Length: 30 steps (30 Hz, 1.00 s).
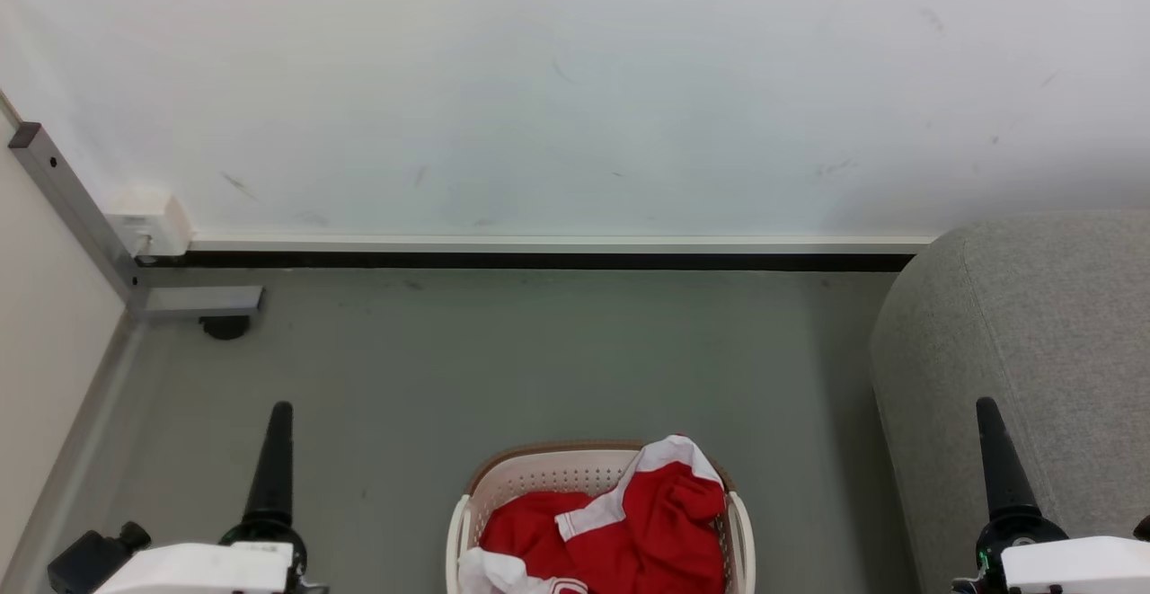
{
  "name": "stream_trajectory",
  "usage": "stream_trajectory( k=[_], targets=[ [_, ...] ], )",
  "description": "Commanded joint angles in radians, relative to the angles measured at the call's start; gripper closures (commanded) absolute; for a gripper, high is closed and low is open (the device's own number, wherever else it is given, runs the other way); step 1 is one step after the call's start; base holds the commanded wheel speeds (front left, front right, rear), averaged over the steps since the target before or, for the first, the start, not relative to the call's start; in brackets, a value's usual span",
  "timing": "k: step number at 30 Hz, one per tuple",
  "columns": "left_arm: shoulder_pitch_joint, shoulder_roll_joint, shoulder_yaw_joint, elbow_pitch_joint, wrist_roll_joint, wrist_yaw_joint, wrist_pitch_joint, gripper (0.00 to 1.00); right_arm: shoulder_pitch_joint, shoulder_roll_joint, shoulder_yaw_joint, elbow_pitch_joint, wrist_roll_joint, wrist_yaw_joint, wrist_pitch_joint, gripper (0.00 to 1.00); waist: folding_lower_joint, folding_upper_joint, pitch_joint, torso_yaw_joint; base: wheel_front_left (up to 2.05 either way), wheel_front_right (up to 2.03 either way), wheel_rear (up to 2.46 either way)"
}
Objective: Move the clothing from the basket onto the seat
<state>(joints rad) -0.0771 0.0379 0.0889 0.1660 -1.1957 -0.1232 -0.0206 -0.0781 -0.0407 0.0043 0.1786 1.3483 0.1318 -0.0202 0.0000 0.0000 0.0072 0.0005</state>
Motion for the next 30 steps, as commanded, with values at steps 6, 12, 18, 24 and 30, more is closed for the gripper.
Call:
stream_trajectory(
  k=[6, 12, 18, 24, 30],
  targets=[
    [-0.014, 0.009, -0.011, -0.043, 0.145, -0.005, -0.030, 0.00, -0.023, -0.010, 0.020, -0.034, -0.130, -0.001, -0.029, 0.00, 0.0000, 0.0000, 0.001, -0.001, 0.00, 0.00, 0.00],
    [-0.009, 0.010, -0.025, -0.054, 0.290, -0.001, -0.050, 0.00, -0.025, -0.010, 0.029, -0.037, -0.285, -0.001, -0.050, 0.00, 0.0000, 0.0000, 0.003, -0.002, 0.00, 0.00, 0.00],
    [-0.005, 0.011, -0.038, -0.057, 0.435, 0.018, -0.070, 0.00, -0.025, -0.010, 0.031, -0.042, -0.428, -0.001, -0.070, 0.00, 0.0000, 0.0000, 0.005, -0.003, 0.00, 0.00, 0.00],
    [-0.001, 0.018, -0.056, -0.058, 0.551, 0.048, -0.089, 0.00, -0.026, -0.011, 0.049, -0.023, -0.555, -0.001, -0.089, 0.00, 0.0000, 0.0000, 0.005, -0.006, 0.00, 0.00, 0.00],
    [0.006, 0.030, -0.076, -0.038, 0.630, 0.064, -0.107, 0.00, -0.028, -0.011, 0.058, -0.001, -0.667, -0.001, -0.107, 0.00, 0.0000, 0.0000, 0.002, -0.008, 0.00, 0.00, 0.00]
  ],
)
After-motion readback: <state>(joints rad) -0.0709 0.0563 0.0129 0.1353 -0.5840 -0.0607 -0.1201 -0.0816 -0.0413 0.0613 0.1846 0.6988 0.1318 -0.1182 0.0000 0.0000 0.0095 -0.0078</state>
